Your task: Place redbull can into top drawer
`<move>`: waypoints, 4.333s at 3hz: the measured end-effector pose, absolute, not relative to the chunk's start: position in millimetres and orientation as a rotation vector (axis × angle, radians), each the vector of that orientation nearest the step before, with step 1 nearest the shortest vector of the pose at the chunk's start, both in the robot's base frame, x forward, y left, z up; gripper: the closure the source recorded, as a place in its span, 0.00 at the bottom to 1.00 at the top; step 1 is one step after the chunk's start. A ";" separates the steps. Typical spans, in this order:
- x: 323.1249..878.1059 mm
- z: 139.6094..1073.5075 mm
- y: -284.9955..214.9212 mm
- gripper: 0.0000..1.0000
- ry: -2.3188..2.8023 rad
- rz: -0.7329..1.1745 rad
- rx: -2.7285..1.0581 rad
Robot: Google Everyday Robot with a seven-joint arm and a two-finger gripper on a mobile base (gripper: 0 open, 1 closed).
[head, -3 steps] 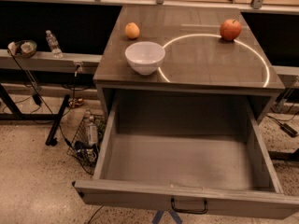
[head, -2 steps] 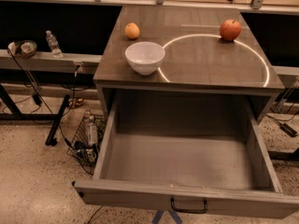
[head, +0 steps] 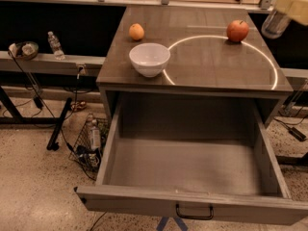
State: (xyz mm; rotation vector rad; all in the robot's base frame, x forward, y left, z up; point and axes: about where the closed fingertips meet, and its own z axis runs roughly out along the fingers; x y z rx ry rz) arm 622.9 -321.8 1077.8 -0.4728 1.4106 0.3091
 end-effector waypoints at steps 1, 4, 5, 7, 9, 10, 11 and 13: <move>597.2 1013.7 -295.9 1.00 1.467 0.396 -0.530; 553.4 842.5 -231.9 1.00 1.536 0.524 -0.786; 556.1 844.5 -229.9 1.00 1.532 0.525 -0.797; 544.5 746.0 -199.5 1.00 1.639 0.583 -0.888; 545.5 689.9 -179.6 0.82 1.648 0.630 -0.934; 546.1 680.3 -185.4 0.59 1.636 0.610 -0.945; 545.2 674.3 -190.7 0.36 1.632 0.593 -0.955; 545.4 669.6 -199.1 0.00 1.643 0.587 -0.963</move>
Offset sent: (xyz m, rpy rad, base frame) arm -0.0825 0.0525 -0.1982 -0.0816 0.2109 0.2668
